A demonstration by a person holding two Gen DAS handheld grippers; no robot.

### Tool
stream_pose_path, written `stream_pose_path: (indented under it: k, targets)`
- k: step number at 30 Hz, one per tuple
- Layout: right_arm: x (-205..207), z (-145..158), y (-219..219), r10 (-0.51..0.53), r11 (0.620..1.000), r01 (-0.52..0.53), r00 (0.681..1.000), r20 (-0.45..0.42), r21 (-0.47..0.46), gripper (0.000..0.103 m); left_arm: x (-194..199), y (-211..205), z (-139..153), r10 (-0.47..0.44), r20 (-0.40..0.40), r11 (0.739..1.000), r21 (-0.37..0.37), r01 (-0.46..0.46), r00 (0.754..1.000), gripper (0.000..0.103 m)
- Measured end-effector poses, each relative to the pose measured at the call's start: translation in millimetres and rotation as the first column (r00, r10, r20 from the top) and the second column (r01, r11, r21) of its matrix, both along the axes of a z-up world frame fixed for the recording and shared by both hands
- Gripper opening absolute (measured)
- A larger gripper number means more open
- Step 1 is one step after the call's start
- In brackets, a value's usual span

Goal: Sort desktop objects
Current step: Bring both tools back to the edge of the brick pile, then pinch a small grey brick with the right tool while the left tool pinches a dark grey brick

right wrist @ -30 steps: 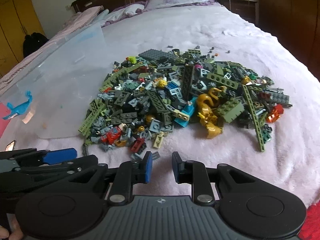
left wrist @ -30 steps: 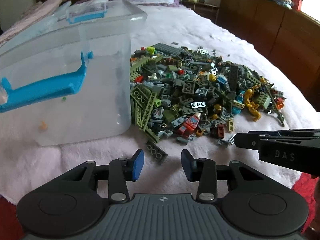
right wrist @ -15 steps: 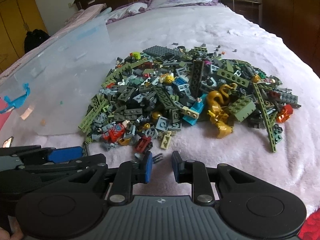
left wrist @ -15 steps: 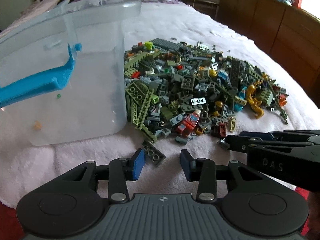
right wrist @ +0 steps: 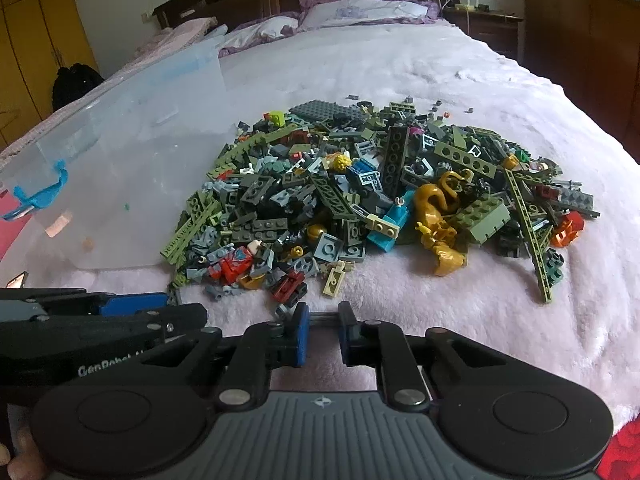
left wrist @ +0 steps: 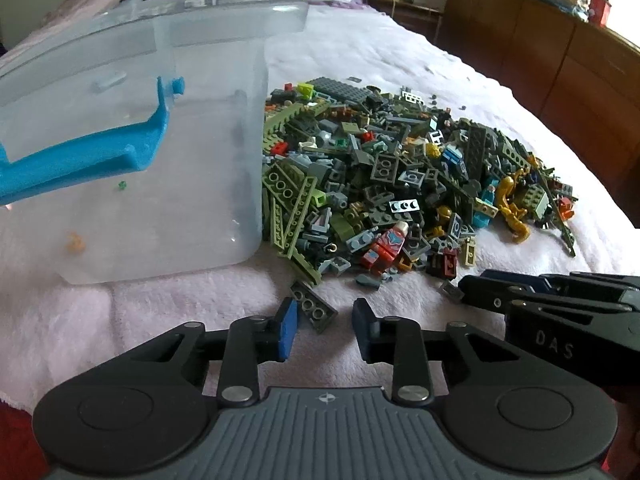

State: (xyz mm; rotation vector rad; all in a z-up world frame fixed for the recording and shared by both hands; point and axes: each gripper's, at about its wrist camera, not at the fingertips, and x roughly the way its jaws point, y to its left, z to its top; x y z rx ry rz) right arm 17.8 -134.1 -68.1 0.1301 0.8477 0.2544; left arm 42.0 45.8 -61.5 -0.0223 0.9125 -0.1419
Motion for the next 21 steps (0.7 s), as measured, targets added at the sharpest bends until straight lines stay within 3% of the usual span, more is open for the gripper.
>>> stream_pose_path:
  k: [9, 14, 21]
  targets:
    - [-7.3, -1.2, 2.9, 0.032, 0.999, -0.032, 0.999, 0.012, -0.029, 0.019, 6.2, -1.2, -4.7, -0.016, -0.011, 1.000, -0.012, 0.016, 1.000, 0.038]
    - [-8.0, -2.1, 2.8, 0.038, 0.999, -0.037, 0.999, 0.014, -0.035, 0.017, 3.0, 0.1, -1.7, -0.016, 0.001, 1.000, -0.013, 0.016, 1.000, 0.022]
    - [-13.4, 7.2, -2.0, 0.032, 0.999, -0.031, 0.999, 0.038, -0.027, 0.016, -5.0, -0.7, 8.3, -0.026, 0.027, 1.000, -0.013, 0.026, 0.999, 0.018]
